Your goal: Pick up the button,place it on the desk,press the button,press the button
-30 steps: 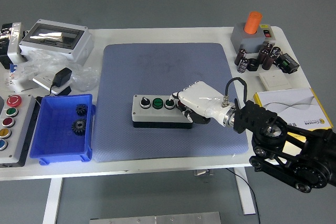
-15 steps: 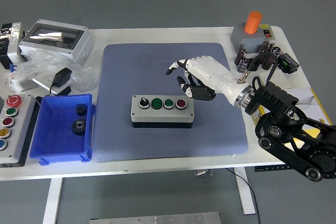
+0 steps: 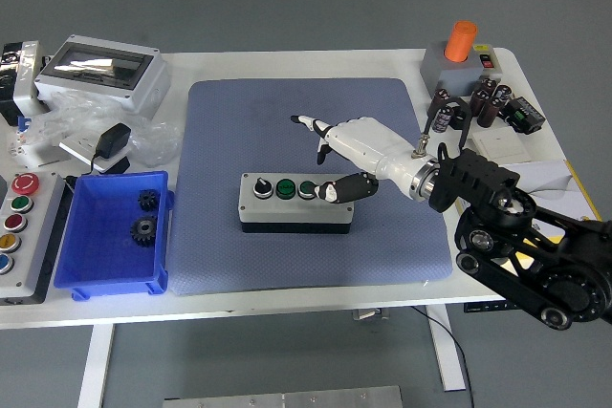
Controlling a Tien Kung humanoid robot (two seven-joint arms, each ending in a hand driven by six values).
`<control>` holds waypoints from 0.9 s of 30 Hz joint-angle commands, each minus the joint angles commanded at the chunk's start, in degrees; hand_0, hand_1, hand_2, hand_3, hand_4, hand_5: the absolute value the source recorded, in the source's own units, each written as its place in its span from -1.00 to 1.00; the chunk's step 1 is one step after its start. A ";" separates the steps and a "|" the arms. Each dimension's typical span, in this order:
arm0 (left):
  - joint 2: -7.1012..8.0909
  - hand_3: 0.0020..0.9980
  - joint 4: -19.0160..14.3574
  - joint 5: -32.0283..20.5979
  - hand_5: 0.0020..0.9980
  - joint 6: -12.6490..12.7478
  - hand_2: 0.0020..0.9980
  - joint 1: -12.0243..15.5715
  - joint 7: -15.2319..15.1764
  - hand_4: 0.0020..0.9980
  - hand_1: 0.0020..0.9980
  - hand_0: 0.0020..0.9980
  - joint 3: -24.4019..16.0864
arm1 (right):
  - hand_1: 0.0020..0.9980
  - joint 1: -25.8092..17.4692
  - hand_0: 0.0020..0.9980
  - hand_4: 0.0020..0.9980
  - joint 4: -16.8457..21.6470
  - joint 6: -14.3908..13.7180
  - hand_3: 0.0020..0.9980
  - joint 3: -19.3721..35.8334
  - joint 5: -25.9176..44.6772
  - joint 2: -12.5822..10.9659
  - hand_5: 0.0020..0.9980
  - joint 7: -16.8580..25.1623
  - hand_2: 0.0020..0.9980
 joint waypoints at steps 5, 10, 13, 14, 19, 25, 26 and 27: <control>-0.01 0.33 0.00 -0.15 -0.17 0.07 0.33 0.02 -0.01 0.42 0.47 0.45 0.07 | 1.00 0.98 1.00 1.00 -0.71 1.12 1.00 -1.44 -1.59 2.34 -0.15 -2.42 1.00; 0.09 0.33 0.00 0.02 -0.17 0.08 0.33 0.02 0.00 0.42 0.46 0.45 -0.07 | 1.00 1.81 1.00 1.00 -2.97 2.69 1.00 -3.12 -2.40 4.12 -0.20 -4.27 1.00; 0.17 0.32 0.00 0.12 -0.17 0.07 0.32 -0.03 -0.04 0.42 0.46 0.45 -0.17 | 1.00 2.04 1.00 1.00 -4.87 2.97 1.00 -4.33 -3.00 5.06 -0.21 -5.36 1.00; 0.19 0.32 0.00 0.15 -0.17 0.06 0.32 -0.06 -0.06 0.42 0.46 0.45 -0.21 | 1.00 2.09 1.00 1.00 -5.51 2.95 1.00 -4.75 -3.26 5.36 -0.21 -5.75 1.00; 0.24 0.31 0.00 0.33 -0.16 -0.08 0.32 -0.16 -0.18 0.41 0.46 0.45 -0.37 | 1.00 1.94 1.00 1.00 -8.99 1.11 1.00 -6.96 -4.08 6.77 -0.21 -7.58 1.00; 0.28 0.32 0.00 0.44 -0.15 -0.21 0.32 -0.20 -0.35 0.41 0.46 0.45 -0.49 | 0.94 1.91 0.89 1.00 -10.48 -1.84 1.00 -8.68 -4.13 7.24 -0.22 -8.39 1.00; 0.28 0.32 0.00 0.46 -0.15 -0.24 0.32 -0.21 -0.39 0.41 0.46 0.45 -0.51 | 0.94 1.91 0.89 1.00 -10.66 -2.36 1.00 -8.92 -4.14 7.29 -0.22 -8.48 1.00; 0.28 0.32 0.00 0.48 -0.15 -0.26 0.32 -0.21 -0.42 0.41 0.46 0.45 -0.53 | 0.94 1.90 0.89 1.00 -10.83 -2.87 1.00 -9.15 -4.17 7.34 -0.22 -8.53 1.00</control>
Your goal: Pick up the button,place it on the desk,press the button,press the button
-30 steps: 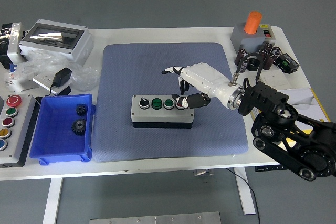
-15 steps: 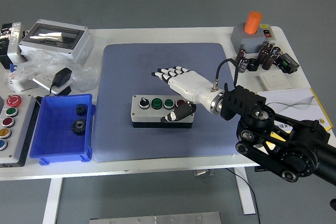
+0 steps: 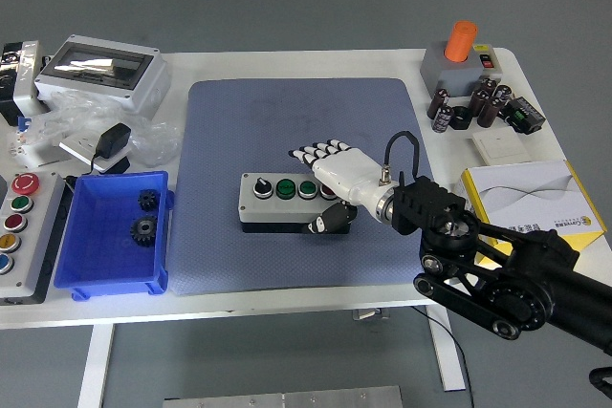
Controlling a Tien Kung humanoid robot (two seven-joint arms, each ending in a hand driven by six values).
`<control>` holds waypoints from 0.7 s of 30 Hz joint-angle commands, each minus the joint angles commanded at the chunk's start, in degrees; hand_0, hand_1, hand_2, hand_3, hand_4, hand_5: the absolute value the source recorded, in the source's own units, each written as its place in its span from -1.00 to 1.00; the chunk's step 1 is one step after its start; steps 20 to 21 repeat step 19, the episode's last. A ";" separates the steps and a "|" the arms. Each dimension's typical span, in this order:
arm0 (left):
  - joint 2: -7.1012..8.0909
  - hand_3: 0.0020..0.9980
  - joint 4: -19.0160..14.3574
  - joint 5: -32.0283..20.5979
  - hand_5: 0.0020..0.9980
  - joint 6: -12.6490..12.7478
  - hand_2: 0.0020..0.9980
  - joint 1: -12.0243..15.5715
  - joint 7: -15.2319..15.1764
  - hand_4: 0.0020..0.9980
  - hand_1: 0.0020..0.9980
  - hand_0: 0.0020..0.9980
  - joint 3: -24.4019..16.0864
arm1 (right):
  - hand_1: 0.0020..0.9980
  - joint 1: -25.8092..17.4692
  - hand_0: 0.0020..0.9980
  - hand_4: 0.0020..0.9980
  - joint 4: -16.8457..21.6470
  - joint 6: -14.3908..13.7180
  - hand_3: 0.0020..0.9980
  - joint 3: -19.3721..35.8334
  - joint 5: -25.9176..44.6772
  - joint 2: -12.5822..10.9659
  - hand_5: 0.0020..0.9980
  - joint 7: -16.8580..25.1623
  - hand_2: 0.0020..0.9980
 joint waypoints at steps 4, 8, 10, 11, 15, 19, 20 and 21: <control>0.01 0.32 0.00 0.13 -0.15 -0.07 0.32 -0.01 -0.06 0.41 0.46 0.45 -0.09 | 0.30 -0.03 -0.29 0.91 -0.44 -2.24 1.00 -0.95 -0.06 0.18 -0.51 0.04 0.52; 0.01 0.32 0.00 0.22 -0.15 -0.11 0.32 -0.04 -0.06 0.41 0.46 0.45 -0.17 | 0.30 -0.08 -0.29 0.91 -0.73 -4.64 1.00 -1.73 -0.18 0.39 -0.51 0.40 0.52; 0.03 0.31 0.00 0.26 -0.15 -0.13 0.32 -0.09 -0.06 0.41 0.46 0.45 -0.19 | -0.21 -0.06 -0.68 0.80 -0.91 -5.42 0.56 -2.08 -0.26 0.50 -0.61 0.52 0.07; 0.03 0.31 0.00 0.29 -0.15 -0.13 0.32 -0.12 -0.06 0.41 0.46 0.45 -0.22 | -0.21 -0.05 -0.68 0.80 -1.02 -5.67 0.56 -2.23 -0.31 0.55 -0.61 0.55 0.07; 0.04 0.31 0.00 0.27 -0.15 -0.14 0.32 -0.20 -0.08 0.41 0.46 0.45 -0.18 | -0.21 -0.07 -0.68 0.80 -1.47 -6.13 0.56 -2.79 -0.49 0.73 -0.61 0.54 0.07; 0.05 0.31 0.00 0.37 -0.12 -0.14 0.32 -0.23 -0.09 0.39 0.46 0.45 -0.28 | -0.40 -0.09 -0.81 0.71 -2.02 -6.19 0.10 -3.28 -0.72 0.98 -0.66 0.35 -0.17; 0.05 0.31 0.00 0.37 -0.12 -0.14 0.32 -0.23 -0.09 0.39 0.46 0.45 -0.28 | -0.40 -0.09 -0.81 0.71 -2.02 -6.19 0.10 -3.28 -0.72 0.98 -0.66 0.35 -0.17; 0.05 0.31 0.00 0.37 -0.12 -0.14 0.32 -0.23 -0.09 0.39 0.46 0.45 -0.28 | -0.40 -0.09 -0.81 0.71 -2.02 -6.19 0.10 -3.28 -0.72 0.98 -0.66 0.35 -0.17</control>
